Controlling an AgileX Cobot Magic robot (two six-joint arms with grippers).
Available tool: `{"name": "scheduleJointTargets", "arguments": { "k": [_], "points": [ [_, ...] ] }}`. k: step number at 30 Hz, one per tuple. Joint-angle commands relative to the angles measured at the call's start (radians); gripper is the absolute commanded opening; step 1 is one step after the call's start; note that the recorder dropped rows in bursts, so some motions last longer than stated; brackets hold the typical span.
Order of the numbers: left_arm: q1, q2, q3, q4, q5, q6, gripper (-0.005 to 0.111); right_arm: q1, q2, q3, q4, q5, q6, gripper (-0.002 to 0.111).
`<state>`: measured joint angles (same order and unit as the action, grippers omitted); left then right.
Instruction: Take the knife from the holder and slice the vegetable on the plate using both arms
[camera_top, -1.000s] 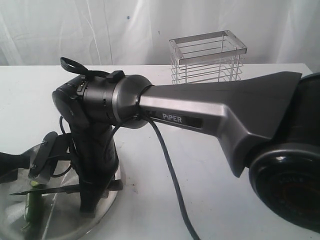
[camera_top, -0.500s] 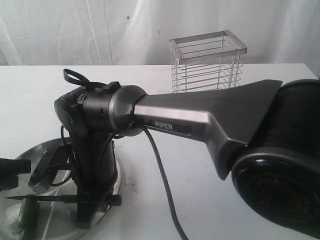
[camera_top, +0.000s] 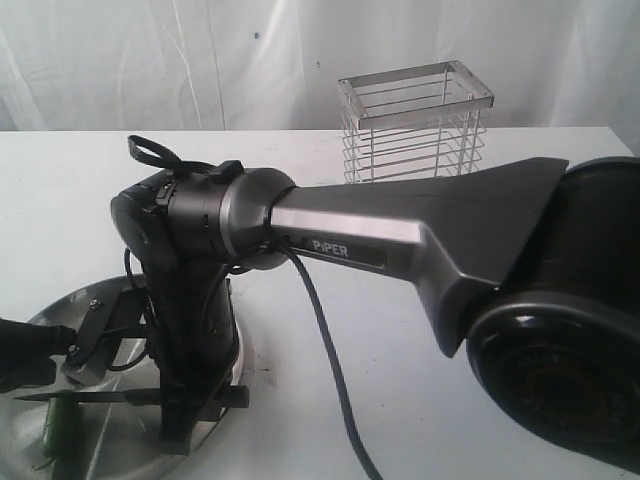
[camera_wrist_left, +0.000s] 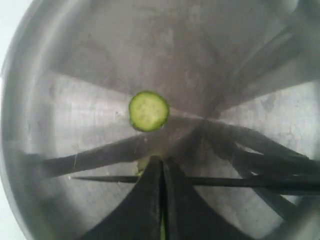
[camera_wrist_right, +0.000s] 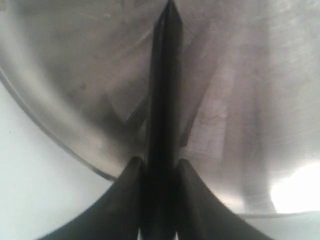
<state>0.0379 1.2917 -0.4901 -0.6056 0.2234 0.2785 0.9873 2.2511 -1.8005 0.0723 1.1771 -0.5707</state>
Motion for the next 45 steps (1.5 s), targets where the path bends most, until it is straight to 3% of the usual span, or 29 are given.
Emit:
{"name": "scheduleJointTargets", "arguments": {
  "k": [1,9,14,20,23,25,28,30,33,38,41,45],
  "points": [
    [0.000,-0.031,-0.094,-0.088,0.090,0.124,0.000,0.000,-0.004,-0.002,-0.006,0.004,-0.007,0.000],
    [0.000,-0.145,-0.261,-0.088,0.074,0.157,0.000,0.000,-0.004,-0.002,-0.020,0.004,-0.007,0.000],
    [0.000,-0.180,-0.297,-0.062,0.005,0.168,0.000,0.000,-0.004,-0.002,-0.020,0.004,-0.007,0.000],
    [0.010,-0.196,-0.297,-0.060,-0.213,0.168,0.000,0.000,-0.007,-0.002,-0.020,0.006,-0.007,0.000],
    [0.050,-0.198,-0.297,-0.060,-0.354,0.281,0.000,0.000,-0.008,-0.002,-0.018,0.006,-0.007,0.000],
    [0.070,-0.196,-0.294,-0.060,-0.363,0.438,0.000,0.000,-0.008,-0.002,-0.018,0.008,-0.007,0.000],
    [0.076,-0.196,-0.257,-0.067,-0.247,0.748,0.000,0.000,-0.015,-0.002,-0.018,0.003,-0.007,0.000],
    [0.076,-0.196,-0.230,-0.065,-0.098,0.820,0.000,0.000,-0.019,-0.002,-0.016,-0.005,-0.007,0.000],
    [0.076,-0.192,-0.198,0.023,0.100,0.783,0.000,0.000,-0.024,-0.002,-0.016,-0.007,-0.007,0.000],
    [0.076,-0.225,-0.202,0.032,0.413,0.383,0.000,0.000,-0.026,-0.002,-0.016,-0.009,-0.008,0.000],
    [0.076,-0.268,-0.215,-0.087,0.535,0.338,0.000,0.000,-0.026,-0.002,-0.016,-0.009,-0.011,0.000],
    [0.076,-0.344,-0.253,-0.362,0.585,0.446,0.000,0.000,-0.026,-0.002,-0.016,-0.007,-0.011,0.000]
  ]
}}
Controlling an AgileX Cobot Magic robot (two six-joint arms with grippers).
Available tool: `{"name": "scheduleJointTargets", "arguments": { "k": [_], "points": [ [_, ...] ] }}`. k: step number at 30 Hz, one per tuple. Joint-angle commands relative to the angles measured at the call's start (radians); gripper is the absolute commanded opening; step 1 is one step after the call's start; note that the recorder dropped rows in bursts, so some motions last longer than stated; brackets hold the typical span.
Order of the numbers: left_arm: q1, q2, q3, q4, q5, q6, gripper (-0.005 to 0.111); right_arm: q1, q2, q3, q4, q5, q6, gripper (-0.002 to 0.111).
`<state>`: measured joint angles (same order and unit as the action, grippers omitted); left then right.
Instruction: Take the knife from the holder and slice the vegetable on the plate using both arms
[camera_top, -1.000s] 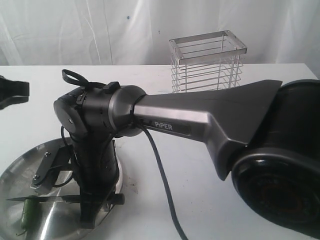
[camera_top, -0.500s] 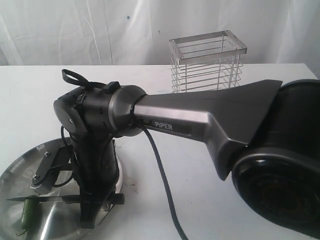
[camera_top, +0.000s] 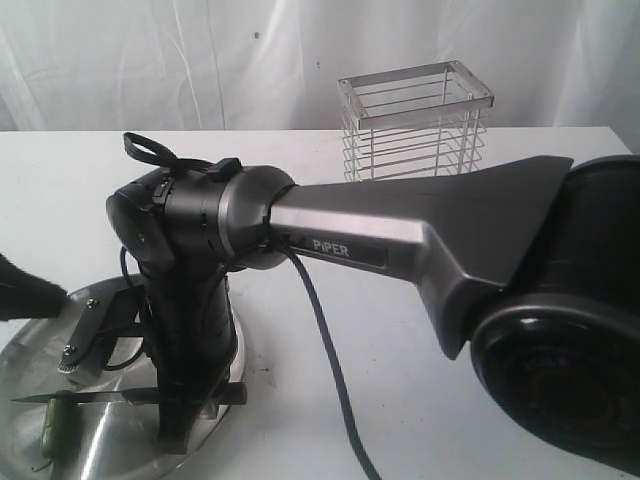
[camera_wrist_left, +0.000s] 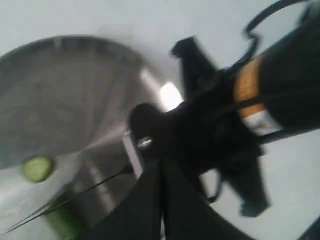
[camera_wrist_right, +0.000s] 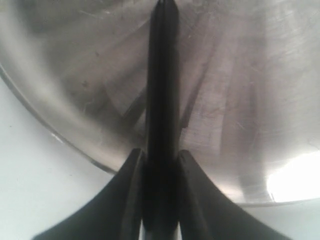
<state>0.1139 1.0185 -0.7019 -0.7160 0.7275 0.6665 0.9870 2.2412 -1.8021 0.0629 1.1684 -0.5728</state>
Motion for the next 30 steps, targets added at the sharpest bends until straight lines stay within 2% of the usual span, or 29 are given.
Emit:
{"name": "scheduleJointTargets", "arguments": {
  "k": [1,5,8,10,12,16,20,24,30],
  "points": [
    [0.001,-0.078,-0.057,-0.288,0.083,0.071,0.000,0.000,-0.016,-0.001,-0.006,0.003,-0.009,0.000],
    [0.002,-0.093,-0.140,-0.431,0.031,0.060,0.000,0.000,-0.016,-0.001,-0.006,0.008,-0.009,0.000],
    [0.002,-0.093,-0.169,-0.528,-0.132,0.021,0.000,0.000,-0.016,-0.001,-0.006,0.011,-0.009,0.000],
    [0.002,-0.093,-0.171,-0.522,-0.263,-0.019,0.000,0.000,-0.016,-0.001,-0.006,0.014,-0.009,0.000],
    [0.007,-0.078,-0.171,-0.420,-0.329,-0.048,0.000,0.000,-0.016,-0.001,-0.006,0.017,-0.009,0.000],
    [0.025,-0.003,-0.141,-0.114,-0.190,-0.211,0.000,0.000,-0.016,-0.001,-0.008,0.010,-0.009,0.000],
    [0.038,0.074,-0.021,0.111,-0.249,-0.340,0.000,0.000,-0.016,-0.001,-0.008,0.008,-0.009,0.000],
    [0.104,0.113,0.078,0.122,-0.268,-0.335,0.000,0.000,-0.016,-0.001,-0.008,0.008,-0.009,0.000],
    [0.122,0.152,0.110,0.124,-0.161,-0.255,0.000,0.000,-0.016,-0.001,-0.008,0.008,-0.009,0.000]
  ]
}}
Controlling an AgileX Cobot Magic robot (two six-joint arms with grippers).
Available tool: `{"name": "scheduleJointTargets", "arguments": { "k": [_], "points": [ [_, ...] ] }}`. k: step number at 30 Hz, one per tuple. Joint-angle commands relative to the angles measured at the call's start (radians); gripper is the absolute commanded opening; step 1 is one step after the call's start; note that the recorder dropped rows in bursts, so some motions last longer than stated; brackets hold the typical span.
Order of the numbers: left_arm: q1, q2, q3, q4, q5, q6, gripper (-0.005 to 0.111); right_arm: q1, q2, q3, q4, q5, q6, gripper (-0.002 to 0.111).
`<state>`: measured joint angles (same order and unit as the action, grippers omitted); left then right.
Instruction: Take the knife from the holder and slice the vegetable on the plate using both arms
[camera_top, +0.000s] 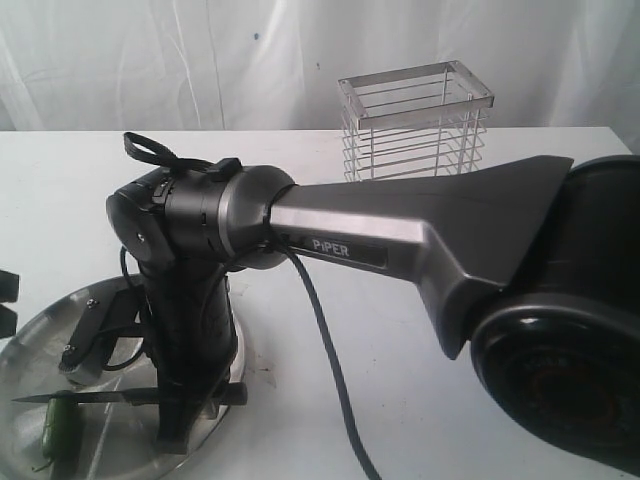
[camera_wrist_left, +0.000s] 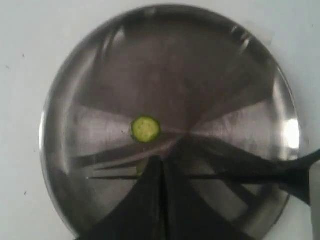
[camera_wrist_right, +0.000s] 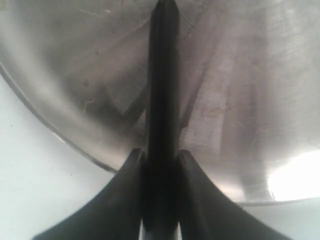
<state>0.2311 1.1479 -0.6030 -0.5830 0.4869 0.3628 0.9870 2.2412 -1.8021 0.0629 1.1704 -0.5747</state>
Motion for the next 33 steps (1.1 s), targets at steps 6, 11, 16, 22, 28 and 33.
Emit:
{"name": "scheduleJointTargets", "arguments": {
  "k": [6,11,16,22,28,33],
  "points": [
    [0.039,0.107,0.011,0.005,0.087,0.057,0.000,0.000,-0.016,-0.001,-0.008,-0.003,-0.007,0.000],
    [0.071,0.161,0.011,-0.003,0.102,0.078,0.000,0.000,-0.016,-0.001,-0.010,-0.004,-0.007,0.000],
    [0.071,0.197,0.011,-0.003,0.084,0.106,0.000,0.000,-0.016,-0.001,-0.010,-0.009,-0.007,0.000],
    [0.071,0.233,0.011,-0.003,0.028,0.107,0.000,0.000,-0.016,-0.001,-0.010,-0.013,-0.007,0.000],
    [0.071,0.277,0.011,-0.025,-0.044,0.116,0.000,0.000,-0.016,-0.001,-0.010,-0.015,-0.007,0.000],
    [0.065,0.389,0.011,-0.194,-0.060,0.298,0.000,0.000,-0.016,-0.001,-0.010,-0.024,-0.007,0.000]
  ]
}}
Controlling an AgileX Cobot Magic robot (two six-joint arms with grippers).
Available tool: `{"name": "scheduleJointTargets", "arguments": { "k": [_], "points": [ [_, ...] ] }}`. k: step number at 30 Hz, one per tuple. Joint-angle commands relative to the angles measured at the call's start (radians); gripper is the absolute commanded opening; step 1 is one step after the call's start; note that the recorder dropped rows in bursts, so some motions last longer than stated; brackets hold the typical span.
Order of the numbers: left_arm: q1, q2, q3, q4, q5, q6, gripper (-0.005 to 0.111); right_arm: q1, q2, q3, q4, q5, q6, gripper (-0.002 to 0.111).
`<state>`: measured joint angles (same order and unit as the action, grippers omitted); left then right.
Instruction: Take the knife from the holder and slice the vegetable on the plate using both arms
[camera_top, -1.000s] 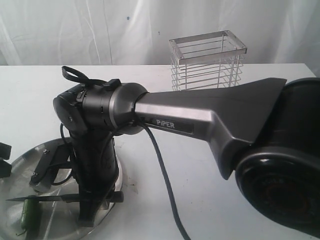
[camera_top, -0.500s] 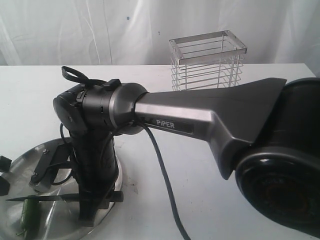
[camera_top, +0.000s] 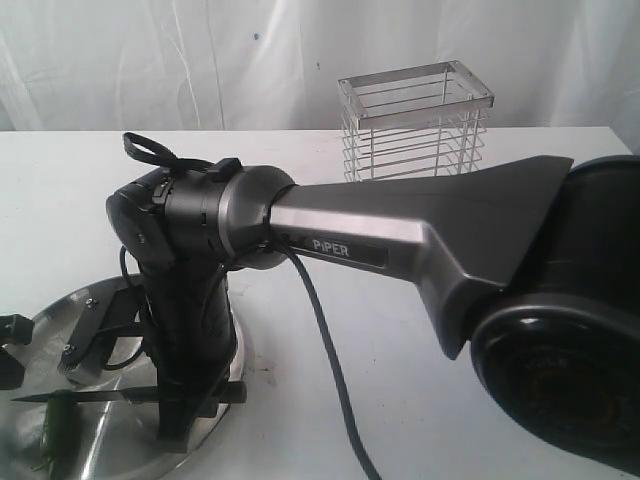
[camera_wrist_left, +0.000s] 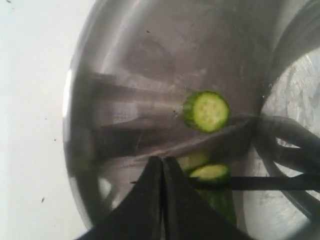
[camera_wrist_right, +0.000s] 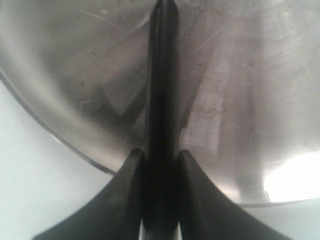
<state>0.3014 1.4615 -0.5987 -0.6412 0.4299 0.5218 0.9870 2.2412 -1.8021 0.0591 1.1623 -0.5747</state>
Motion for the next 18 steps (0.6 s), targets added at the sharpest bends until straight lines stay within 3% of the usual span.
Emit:
{"name": "scheduleJointTargets", "arguments": {
  "k": [1,7,18],
  "points": [
    [-0.010,0.100,0.006,-0.171,-0.011,0.180,0.000,0.000,-0.016,-0.001,-0.006,-0.016,-0.007,0.000],
    [-0.013,0.192,0.006,-0.234,-0.022,0.246,0.000,0.000,-0.016,-0.001,-0.008,-0.015,-0.007,0.000],
    [-0.013,0.119,-0.054,-0.234,0.086,0.240,0.000,0.000,-0.016,-0.001,-0.008,-0.014,-0.007,0.000]
  ]
}}
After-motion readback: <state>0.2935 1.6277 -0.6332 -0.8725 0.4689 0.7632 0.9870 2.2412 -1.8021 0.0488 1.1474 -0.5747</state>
